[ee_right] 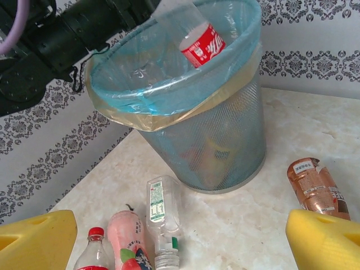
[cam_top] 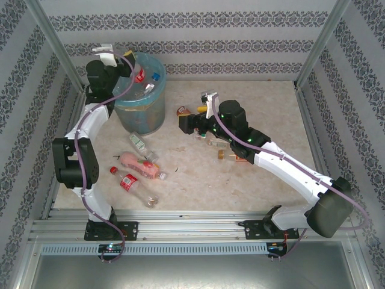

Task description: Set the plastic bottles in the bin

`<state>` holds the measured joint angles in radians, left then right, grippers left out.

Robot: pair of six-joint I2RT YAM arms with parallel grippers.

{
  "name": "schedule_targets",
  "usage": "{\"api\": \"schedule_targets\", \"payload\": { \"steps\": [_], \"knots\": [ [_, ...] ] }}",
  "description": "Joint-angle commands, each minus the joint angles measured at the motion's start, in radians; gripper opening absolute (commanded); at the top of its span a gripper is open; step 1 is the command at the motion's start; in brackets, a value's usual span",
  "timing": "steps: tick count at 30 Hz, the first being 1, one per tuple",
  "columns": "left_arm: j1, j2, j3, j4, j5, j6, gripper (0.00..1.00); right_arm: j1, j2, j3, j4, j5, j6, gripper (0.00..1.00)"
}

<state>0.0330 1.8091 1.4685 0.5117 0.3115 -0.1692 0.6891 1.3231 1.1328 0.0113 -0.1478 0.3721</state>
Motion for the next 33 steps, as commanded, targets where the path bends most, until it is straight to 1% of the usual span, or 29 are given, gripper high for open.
{"api": "schedule_targets", "payload": {
  "steps": [1,7,12,17,21,23,25,30,33],
  "knots": [
    [-0.042,0.006,-0.041,0.025,0.070,-0.003,0.13,-0.004,0.009,0.022,0.013,-0.022,0.018,0.95],
    [-0.044,0.040,-0.100,0.021,0.033,0.081,0.13,-0.003,0.008,0.011,0.007,-0.022,0.020,0.95],
    [-0.044,0.068,-0.107,-0.028,-0.009,0.147,0.13,-0.002,0.014,0.007,0.007,-0.025,0.025,0.95],
    [-0.044,0.102,-0.014,-0.220,-0.082,0.168,0.12,-0.002,0.022,0.013,0.003,-0.025,0.022,0.95],
    [-0.048,0.108,0.038,-0.312,-0.116,0.163,0.12,-0.002,0.030,0.018,0.002,-0.025,0.023,0.95],
    [-0.052,0.118,0.100,-0.418,-0.148,0.175,0.12,-0.002,0.032,0.020,0.001,-0.028,0.025,0.95],
    [-0.057,0.124,0.127,-0.460,-0.151,0.192,0.14,-0.002,0.034,0.021,0.001,-0.031,0.026,0.95],
    [-0.070,0.137,0.117,-0.447,-0.115,0.214,0.21,0.000,0.043,0.022,0.004,-0.031,0.028,0.95],
    [-0.073,0.141,0.073,-0.375,-0.100,0.200,0.23,0.001,0.047,0.025,0.003,-0.037,0.029,0.95]
  ]
}}
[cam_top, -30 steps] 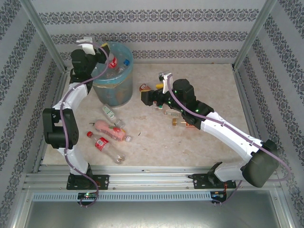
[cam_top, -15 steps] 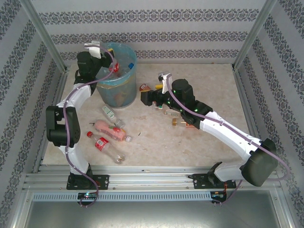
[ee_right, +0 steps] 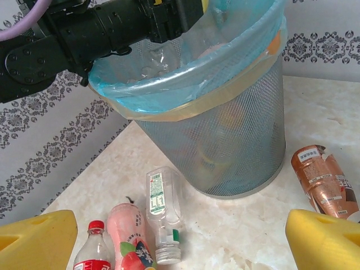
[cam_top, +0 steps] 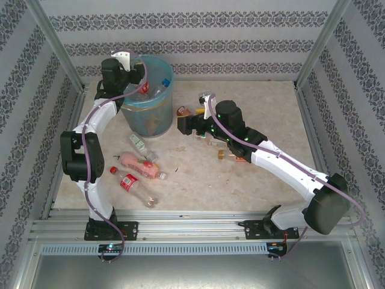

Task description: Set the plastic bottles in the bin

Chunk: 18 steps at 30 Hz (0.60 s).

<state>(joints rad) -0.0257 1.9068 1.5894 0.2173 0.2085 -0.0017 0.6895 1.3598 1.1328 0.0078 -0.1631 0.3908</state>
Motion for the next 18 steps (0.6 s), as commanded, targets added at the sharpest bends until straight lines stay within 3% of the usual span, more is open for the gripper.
{"api": "schedule_targets", "payload": {
  "steps": [1,8,12,18],
  "knots": [
    [-0.014,0.043,-0.063,-0.056,0.002,0.026,0.23,0.002,0.010,0.026,0.004,-0.022,0.012,0.95],
    [-0.014,0.073,-0.046,-0.064,0.015,0.014,0.24,0.002,-0.008,0.012,-0.003,-0.005,0.003,0.95],
    [-0.014,0.046,-0.041,-0.062,0.026,-0.019,0.49,0.002,-0.012,0.014,-0.006,-0.007,0.009,0.95],
    [-0.014,-0.094,-0.030,-0.007,0.029,-0.129,0.68,0.002,-0.016,0.020,-0.008,-0.001,0.010,0.95]
  ]
}}
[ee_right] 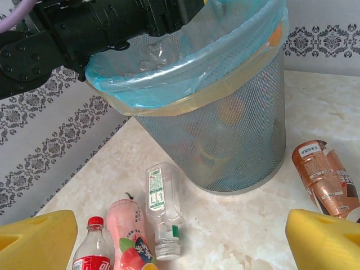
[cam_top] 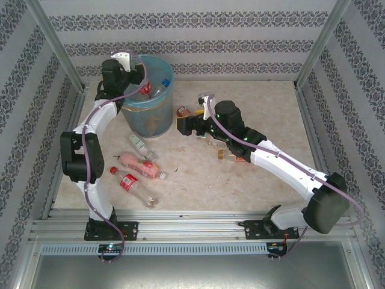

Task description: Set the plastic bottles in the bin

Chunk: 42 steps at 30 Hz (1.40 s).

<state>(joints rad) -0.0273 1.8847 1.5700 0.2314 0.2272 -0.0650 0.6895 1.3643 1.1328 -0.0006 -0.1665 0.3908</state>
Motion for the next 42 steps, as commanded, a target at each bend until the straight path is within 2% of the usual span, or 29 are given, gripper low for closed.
{"api": "schedule_targets", "payload": {
  "steps": [1,5,7,8,14,18,22,24,26,29,35,38,42],
  "knots": [
    [-0.013,-0.099,-0.010,-0.011,0.006,-0.076,0.70,0.002,-0.021,0.020,0.001,0.003,0.011,0.95],
    [-0.012,-0.201,-0.039,0.059,-0.034,-0.094,0.77,0.004,-0.012,0.022,0.010,-0.005,0.022,0.95],
    [-0.013,-0.249,-0.056,0.075,-0.066,-0.097,0.87,0.004,-0.006,0.025,0.013,-0.011,0.029,0.95],
    [-0.012,-0.266,-0.058,0.072,-0.081,-0.096,0.99,0.005,-0.003,0.027,0.013,-0.014,0.030,0.95],
    [-0.012,-0.364,-0.069,0.012,-0.116,-0.072,1.00,0.013,0.005,0.036,0.007,-0.014,0.035,0.94],
    [-0.023,-0.422,-0.081,-0.040,-0.122,-0.060,0.99,0.010,0.005,0.050,-0.033,0.030,0.042,0.94],
    [-0.057,-0.436,-0.030,-0.171,-0.135,-0.028,1.00,0.002,0.012,0.099,-0.156,0.070,0.006,0.94],
    [-0.088,-0.446,-0.031,-0.209,-0.123,-0.012,1.00,-0.014,0.019,0.139,-0.274,0.119,-0.017,0.93],
    [-0.154,-0.458,-0.030,-0.234,-0.136,0.063,1.00,-0.045,0.017,0.156,-0.383,0.168,-0.023,0.91],
    [-0.260,-0.459,-0.015,-0.289,-0.144,0.178,1.00,-0.137,0.000,0.130,-0.507,0.145,-0.007,0.86],
    [-0.460,-0.454,-0.073,-0.308,0.031,0.336,1.00,-0.365,-0.046,-0.026,-0.666,0.086,0.001,0.87],
    [-0.534,-0.443,-0.134,-0.292,0.150,0.350,1.00,-0.454,-0.048,-0.108,-0.631,0.047,0.004,0.88],
    [-0.598,-0.411,-0.226,-0.271,0.261,0.400,1.00,-0.511,0.008,-0.125,-0.569,0.029,-0.013,0.89]
  ]
}}
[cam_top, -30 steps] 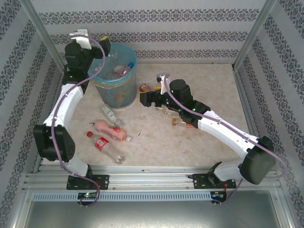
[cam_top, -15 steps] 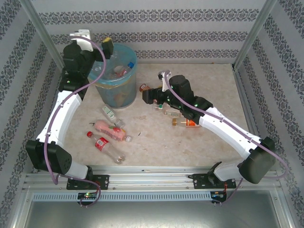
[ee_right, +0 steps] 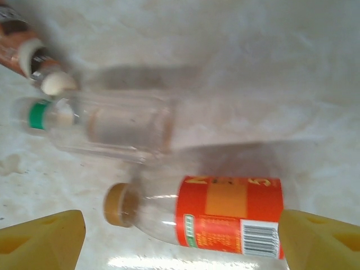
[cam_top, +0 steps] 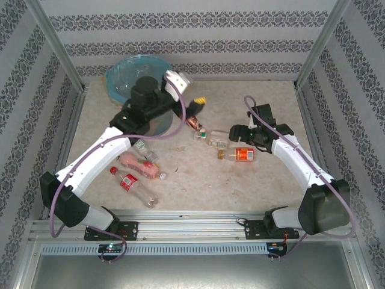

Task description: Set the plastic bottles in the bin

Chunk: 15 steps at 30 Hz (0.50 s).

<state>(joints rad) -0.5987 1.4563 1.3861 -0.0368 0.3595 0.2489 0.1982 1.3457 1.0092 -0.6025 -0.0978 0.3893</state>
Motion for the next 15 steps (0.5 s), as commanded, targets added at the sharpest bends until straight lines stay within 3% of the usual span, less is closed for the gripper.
{"api": "schedule_targets", "payload": {
  "steps": [1,9,15],
  "knots": [
    [-0.034,0.027,-0.045,-0.034,0.141,0.111,1.00,-0.026,0.049,0.004,0.047,-0.043,-0.013,0.89],
    [-0.044,0.078,-0.089,-0.001,0.151,0.087,1.00,-0.039,0.274,0.110,0.030,-0.098,-0.033,0.84],
    [-0.044,0.092,-0.075,-0.012,0.133,0.078,1.00,-0.041,0.254,0.037,0.027,-0.097,-0.020,0.84]
  ]
}}
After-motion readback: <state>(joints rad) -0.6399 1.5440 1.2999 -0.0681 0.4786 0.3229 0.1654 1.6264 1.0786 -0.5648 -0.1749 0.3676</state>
